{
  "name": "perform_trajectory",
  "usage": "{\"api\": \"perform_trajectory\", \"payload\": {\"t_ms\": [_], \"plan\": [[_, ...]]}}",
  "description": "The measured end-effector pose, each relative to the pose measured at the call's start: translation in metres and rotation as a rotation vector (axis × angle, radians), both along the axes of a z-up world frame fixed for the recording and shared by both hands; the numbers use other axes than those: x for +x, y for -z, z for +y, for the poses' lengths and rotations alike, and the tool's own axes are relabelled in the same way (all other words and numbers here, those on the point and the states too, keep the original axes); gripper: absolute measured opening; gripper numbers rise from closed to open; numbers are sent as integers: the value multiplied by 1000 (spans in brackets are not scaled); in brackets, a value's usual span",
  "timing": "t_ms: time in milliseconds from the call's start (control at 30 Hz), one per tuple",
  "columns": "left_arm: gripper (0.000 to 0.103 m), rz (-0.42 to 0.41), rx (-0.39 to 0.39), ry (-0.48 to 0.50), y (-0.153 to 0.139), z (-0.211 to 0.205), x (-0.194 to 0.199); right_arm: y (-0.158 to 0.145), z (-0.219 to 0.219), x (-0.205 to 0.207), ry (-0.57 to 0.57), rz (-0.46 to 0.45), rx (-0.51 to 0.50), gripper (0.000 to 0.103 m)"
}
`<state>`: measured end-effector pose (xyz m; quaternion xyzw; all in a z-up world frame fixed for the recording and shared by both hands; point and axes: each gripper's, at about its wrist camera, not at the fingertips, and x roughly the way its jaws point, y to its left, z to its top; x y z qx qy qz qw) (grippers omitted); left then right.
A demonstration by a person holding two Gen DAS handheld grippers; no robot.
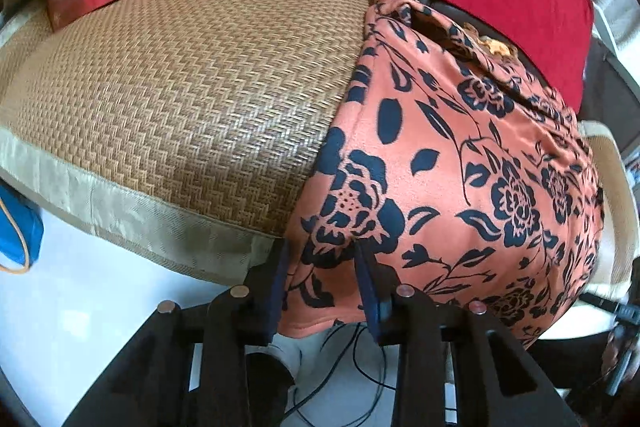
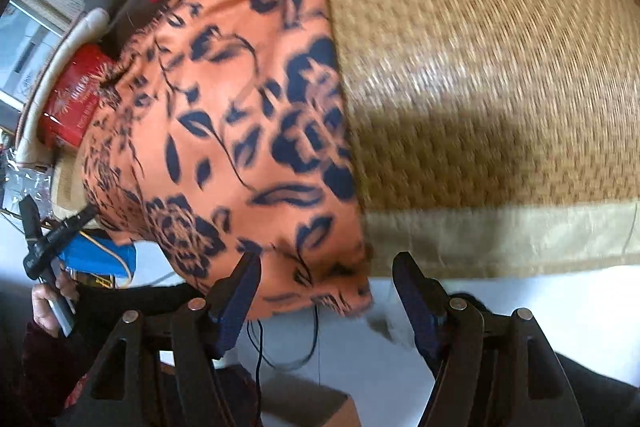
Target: Fold small clothes
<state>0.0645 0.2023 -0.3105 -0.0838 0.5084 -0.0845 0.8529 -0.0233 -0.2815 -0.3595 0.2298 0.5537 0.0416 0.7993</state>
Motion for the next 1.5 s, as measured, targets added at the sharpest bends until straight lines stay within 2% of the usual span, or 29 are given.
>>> {"api": "perform_trajectory", "payload": {"t_ms": [200, 233, 300, 333, 367, 400, 433, 567, 667, 700, 767, 800, 833, 900, 967, 1000, 1033, 1067, 1100, 1133, 1167, 1367, 1433, 1500], "plan": [[42, 106, 6, 26, 25, -8, 9, 9, 10, 21, 30, -5, 41, 72], [42, 123, 14, 32, 30, -9, 9, 9, 13, 22, 31, -12, 45, 69], [42, 133, 13, 34, 34, -10, 10, 7, 20, 25, 9, -26, 29, 52], [38, 133, 7, 31, 35, -9, 10, 6, 24, 26, -5, -34, 9, 33], [33, 131, 1, 32, 35, -10, 11, 5, 27, 25, -10, -39, 0, 26], [18, 125, -6, 42, 35, -11, 11, 3, 29, 25, -9, -50, 1, 22], [10, 117, -2, 51, 33, -11, 10, -1, 31, 24, -11, -67, 7, 15], [9, 62, -15, 96, 22, -21, 5, -16, 38, 21, -3, -122, 25, 15], [9, 70, -30, 97, 21, -17, 10, -13, 34, 22, 18, -96, 35, 15], [12, 88, -35, 86, 23, -13, 13, -12, 29, 21, 32, -77, 39, 16], [29, 129, -50, 64, 29, -7, 18, -3, 17, 20, 54, -42, 57, 18], [42, 151, -66, 55, 33, -6, 19, 0, 11, 20, 58, -31, 68, 19], [48, 168, -77, 53, 37, -5, 20, 0, 10, 20, 62, -28, 73, 20], [48, 166, -43, 82, 37, -12, 20, 0, 7, 19, 63, -25, 73, 23], [46, 152, -12, 115, 36, -20, 15, 3, 10, 21, 51, -16, 68, 33], [38, 140, -4, 128, 35, -23, 15, 8, 17, 20, 44, -20, 58, 32], [14, 131, -1, 137, 33, -26, 15, 8, 19, 21, 31, -26, 38, 33], [9, 121, 5, 142, 32, -28, 14, 9, 21, 22, 10, -33, 24, 33], [9, 112, -13, 149, 28, -27, 14, 9, 26, 23, -16, -47, 15, 30], [9, 94, -47, 165, 22, -27, 12, 4, 29, 23, -30, -66, 24, 17], [8, 71, -70, 190, 12, -31, 11, -4, 33, 23, -46, -90, 40, 12], [8, -92, -164, 342, -52, -44, -3, -68, 47, 27, -110, -268, 147, 11], [7, -127, -173, 343, -72, -42, 4, -88, 45, 40, -102, -321, 192, 11], [7, -166, -218, 322, -94, -34, 20, -103, 37, 55, -80, -361, 226, 11]]}}
